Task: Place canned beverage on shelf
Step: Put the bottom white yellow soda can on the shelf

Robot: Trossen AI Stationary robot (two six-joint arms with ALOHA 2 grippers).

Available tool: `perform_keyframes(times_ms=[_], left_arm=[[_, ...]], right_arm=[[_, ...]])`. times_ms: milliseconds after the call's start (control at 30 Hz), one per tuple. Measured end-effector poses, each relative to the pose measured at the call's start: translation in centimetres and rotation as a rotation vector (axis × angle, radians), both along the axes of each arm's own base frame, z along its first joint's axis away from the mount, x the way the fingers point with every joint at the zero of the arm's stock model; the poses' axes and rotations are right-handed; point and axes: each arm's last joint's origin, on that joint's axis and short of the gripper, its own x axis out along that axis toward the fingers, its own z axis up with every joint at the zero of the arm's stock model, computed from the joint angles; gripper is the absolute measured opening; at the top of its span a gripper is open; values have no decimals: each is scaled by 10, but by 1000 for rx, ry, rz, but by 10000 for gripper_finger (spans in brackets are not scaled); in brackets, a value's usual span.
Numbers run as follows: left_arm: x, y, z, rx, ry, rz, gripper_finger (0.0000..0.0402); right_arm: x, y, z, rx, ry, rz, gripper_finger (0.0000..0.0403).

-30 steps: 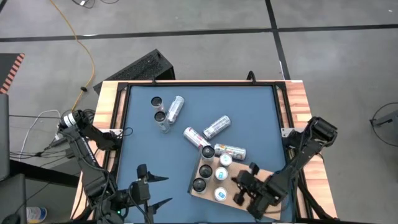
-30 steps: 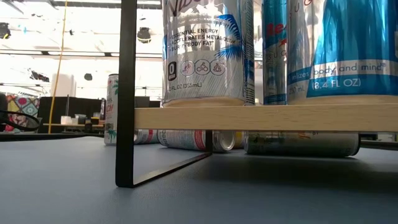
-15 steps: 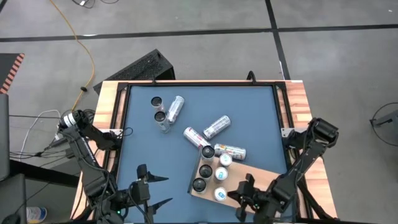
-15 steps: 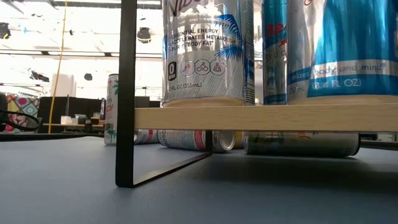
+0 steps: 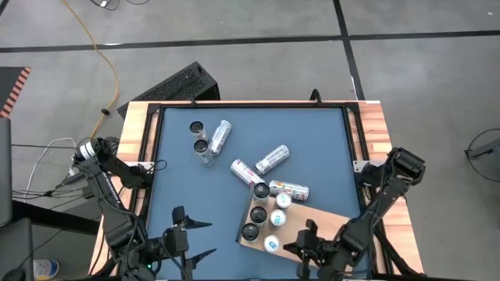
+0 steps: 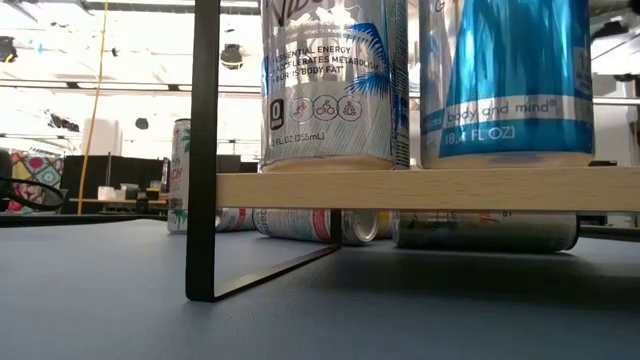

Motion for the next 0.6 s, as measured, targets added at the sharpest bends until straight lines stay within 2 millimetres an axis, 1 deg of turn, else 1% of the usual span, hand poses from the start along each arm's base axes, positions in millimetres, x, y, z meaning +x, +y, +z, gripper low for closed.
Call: perform_keyframes(times_ms=[100,167,233,333,400,433,500,600], left_arm=[[0,0,0,9,1,-2,309],[1,3,3,24,0,-1,309],[3,11,16,27,12,-39,309],[6,25,46,-22,-7,-100,309],[8,33,58,-40,-12,-134,309],[9,37,60,-37,-5,-150,309],[11,44,62,-27,10,-167,309],[13,55,61,-1,47,-141,309]], right_arm=[[-13,-3,9,-43,28,-25,0],[-22,-12,25,-67,73,-78,0],[-29,-24,48,-95,110,-111,0],[-39,-43,84,-172,157,-120,0],[-44,-60,103,-220,192,-141,0],[-46,-69,111,-238,211,-152,0],[-48,-86,120,-264,273,-168,0],[-46,-112,124,-272,438,-156,10]])
